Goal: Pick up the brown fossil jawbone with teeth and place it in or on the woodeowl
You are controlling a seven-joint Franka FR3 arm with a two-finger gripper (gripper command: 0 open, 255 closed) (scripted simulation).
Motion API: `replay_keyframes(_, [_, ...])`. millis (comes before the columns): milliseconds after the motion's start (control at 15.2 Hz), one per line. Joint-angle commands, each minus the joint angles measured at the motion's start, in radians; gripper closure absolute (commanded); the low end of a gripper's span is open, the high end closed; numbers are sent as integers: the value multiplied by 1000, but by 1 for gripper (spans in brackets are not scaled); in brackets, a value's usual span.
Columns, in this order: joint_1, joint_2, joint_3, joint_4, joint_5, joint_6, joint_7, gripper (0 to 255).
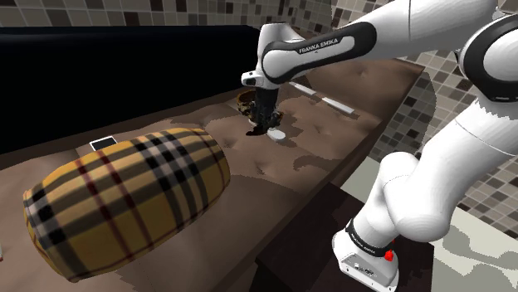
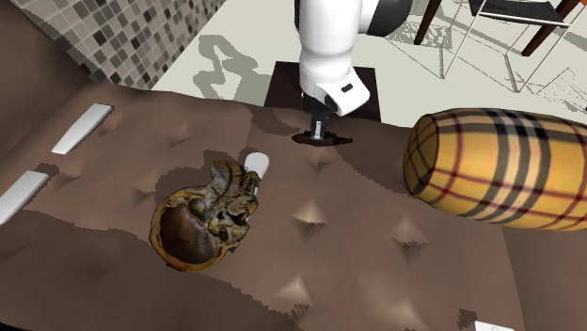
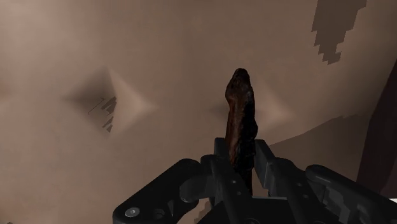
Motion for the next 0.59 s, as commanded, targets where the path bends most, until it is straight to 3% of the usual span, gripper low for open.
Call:
replay_keyframes(0, [0, -9, 2, 20, -2, -28, 3, 255])
replay_keyframes(528, [1, -41, 11, 98, -11, -137, 13, 255])
